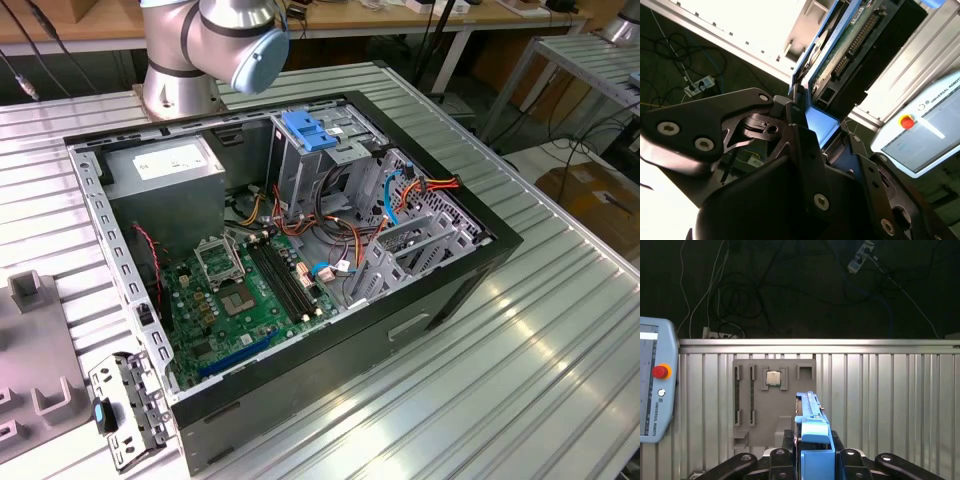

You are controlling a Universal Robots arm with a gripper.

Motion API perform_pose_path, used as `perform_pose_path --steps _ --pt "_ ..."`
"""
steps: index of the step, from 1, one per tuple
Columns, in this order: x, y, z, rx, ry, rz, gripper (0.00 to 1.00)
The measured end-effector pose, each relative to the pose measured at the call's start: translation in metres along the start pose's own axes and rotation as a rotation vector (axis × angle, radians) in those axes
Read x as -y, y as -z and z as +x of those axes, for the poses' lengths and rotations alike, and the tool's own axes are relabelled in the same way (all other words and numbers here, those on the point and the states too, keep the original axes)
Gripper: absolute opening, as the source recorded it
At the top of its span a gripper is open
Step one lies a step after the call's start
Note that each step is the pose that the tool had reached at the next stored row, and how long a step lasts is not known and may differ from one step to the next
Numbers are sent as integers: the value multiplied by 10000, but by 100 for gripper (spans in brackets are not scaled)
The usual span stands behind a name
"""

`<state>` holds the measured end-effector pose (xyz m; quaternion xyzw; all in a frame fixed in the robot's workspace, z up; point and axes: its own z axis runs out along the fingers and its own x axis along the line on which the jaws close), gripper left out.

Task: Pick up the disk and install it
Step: 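Pick up the disk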

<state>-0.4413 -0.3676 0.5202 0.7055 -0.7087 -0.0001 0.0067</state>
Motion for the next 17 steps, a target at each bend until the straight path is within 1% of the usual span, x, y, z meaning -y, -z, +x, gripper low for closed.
perform_pose_path --steps 3,6,10,14,17 --pt "66 1 0 0 -1 -1 37" --pt "156 2 -1 0 -1 -1 37" --pt "251 3 -1 0 0 -1 37" --pt "260 3 0 0 0 -2 37" --pt "263 3 14 0 1 -2 37"
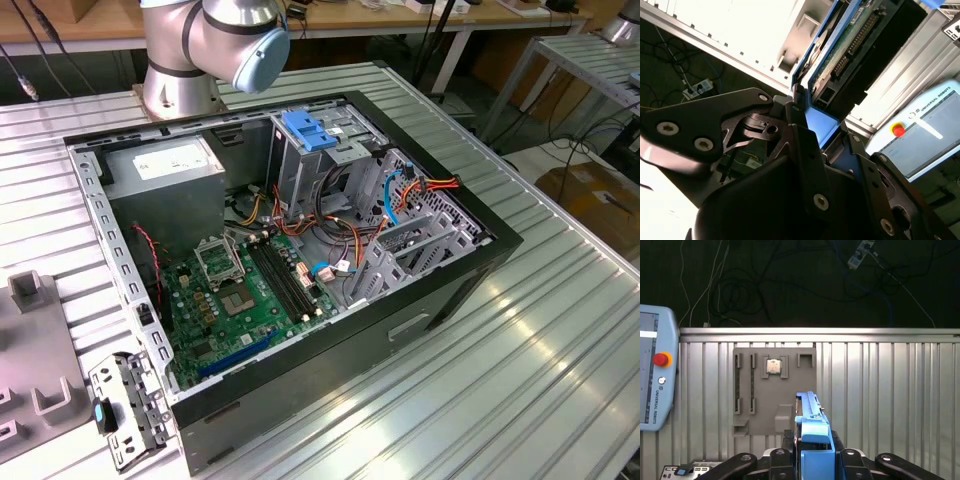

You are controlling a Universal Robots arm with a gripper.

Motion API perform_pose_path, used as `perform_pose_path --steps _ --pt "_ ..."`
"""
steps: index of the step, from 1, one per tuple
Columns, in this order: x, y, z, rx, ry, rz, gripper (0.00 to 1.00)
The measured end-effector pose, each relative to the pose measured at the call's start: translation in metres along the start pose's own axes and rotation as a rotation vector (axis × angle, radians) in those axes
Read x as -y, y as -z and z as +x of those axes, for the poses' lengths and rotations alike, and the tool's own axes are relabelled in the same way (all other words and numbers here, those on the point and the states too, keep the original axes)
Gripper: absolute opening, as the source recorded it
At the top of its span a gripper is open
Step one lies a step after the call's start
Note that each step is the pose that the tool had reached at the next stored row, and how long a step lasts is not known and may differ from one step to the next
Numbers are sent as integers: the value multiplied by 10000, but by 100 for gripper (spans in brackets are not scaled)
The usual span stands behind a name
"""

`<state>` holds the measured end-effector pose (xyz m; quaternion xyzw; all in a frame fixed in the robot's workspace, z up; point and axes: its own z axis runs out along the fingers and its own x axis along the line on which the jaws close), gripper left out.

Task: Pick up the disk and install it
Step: 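Pick up the disk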

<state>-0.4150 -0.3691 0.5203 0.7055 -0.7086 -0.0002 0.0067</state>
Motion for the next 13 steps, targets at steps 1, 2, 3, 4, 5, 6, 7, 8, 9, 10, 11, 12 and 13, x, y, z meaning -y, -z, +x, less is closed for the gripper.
perform_pose_path --steps 1,2,3,4,5,6,7,8,9,10,11,12,13 --pt "1 0 10 0 -1 0 37" --pt "1 0 19 0 -1 0 37" --pt "1 0 35 0 -1 0 37" --pt "2 0 47 0 0 0 37" --pt "2 -1 58 0 -1 1 37" --pt "2 -1 73 0 -1 0 37" --pt "3 -1 82 0 -1 1 37" --pt "5 -1 90 0 -2 0 37" --pt "9 -1 95 0 -1 1 37" --pt "14 -1 97 0 -1 1 37" --pt "20 0 98 0 -1 0 37" --pt "29 -1 98 0 -1 0 37" --pt "38 -1 99 1 -1 1 37"
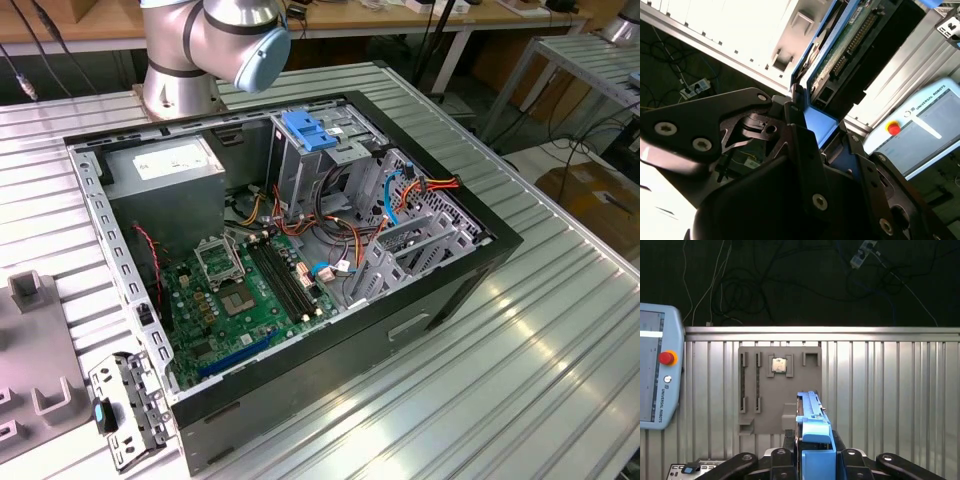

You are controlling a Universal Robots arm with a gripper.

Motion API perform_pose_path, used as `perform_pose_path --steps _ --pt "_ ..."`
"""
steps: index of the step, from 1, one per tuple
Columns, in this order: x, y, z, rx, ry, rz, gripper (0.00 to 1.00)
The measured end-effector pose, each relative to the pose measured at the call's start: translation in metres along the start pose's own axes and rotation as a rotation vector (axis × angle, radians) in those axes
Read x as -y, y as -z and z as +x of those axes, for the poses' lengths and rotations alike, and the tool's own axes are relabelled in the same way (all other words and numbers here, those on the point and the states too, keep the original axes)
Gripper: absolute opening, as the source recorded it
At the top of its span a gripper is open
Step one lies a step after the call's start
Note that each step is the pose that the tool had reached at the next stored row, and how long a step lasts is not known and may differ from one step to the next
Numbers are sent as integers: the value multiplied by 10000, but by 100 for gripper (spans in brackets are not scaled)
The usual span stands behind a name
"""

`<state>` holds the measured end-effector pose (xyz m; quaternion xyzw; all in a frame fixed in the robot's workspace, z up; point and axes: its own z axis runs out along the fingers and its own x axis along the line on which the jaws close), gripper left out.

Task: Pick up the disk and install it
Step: 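Pick up the disk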

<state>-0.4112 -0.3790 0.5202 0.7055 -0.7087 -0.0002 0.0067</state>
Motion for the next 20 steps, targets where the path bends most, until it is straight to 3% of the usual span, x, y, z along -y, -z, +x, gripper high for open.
perform_pose_path --steps 20 --pt "229 2 -1 0 0 0 37"
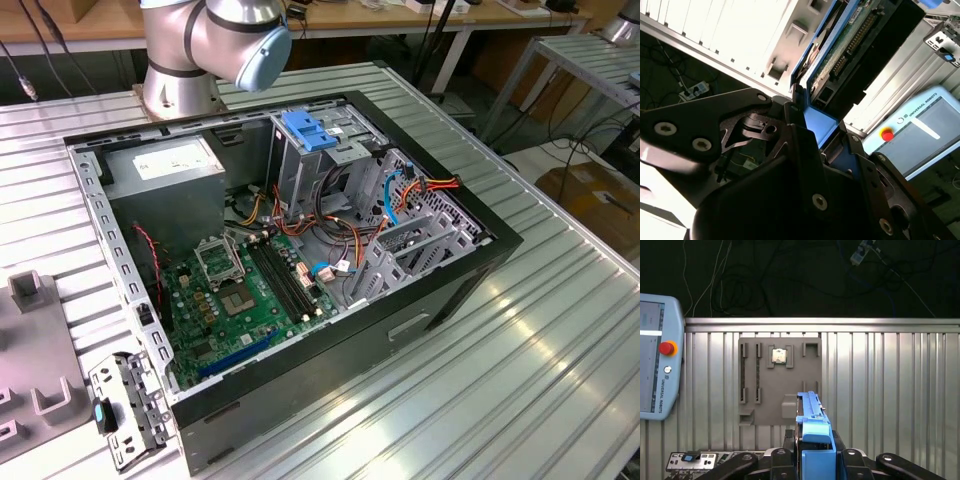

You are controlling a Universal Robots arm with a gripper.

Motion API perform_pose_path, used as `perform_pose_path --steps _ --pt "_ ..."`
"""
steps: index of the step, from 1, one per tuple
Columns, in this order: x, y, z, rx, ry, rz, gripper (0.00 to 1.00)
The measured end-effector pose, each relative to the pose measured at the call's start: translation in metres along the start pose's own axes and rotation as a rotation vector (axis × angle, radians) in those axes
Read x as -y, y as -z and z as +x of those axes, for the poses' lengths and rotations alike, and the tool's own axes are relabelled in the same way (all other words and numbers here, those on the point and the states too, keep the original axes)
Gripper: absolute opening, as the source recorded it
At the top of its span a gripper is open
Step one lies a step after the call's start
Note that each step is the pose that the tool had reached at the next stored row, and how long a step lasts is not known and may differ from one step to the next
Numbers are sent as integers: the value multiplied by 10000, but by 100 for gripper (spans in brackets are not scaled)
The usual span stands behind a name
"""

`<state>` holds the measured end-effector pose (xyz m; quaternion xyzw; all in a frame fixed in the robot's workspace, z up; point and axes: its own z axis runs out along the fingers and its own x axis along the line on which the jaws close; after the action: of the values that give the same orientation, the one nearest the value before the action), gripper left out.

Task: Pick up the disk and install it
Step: 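Pick up the disk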

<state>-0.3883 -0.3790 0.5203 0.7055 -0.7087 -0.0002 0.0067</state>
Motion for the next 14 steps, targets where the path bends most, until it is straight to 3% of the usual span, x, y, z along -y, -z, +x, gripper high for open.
perform_pose_path --steps 10,14 --pt "136 1 -1 0 0 0 37" --pt "152 1 28 0 0 -1 37"
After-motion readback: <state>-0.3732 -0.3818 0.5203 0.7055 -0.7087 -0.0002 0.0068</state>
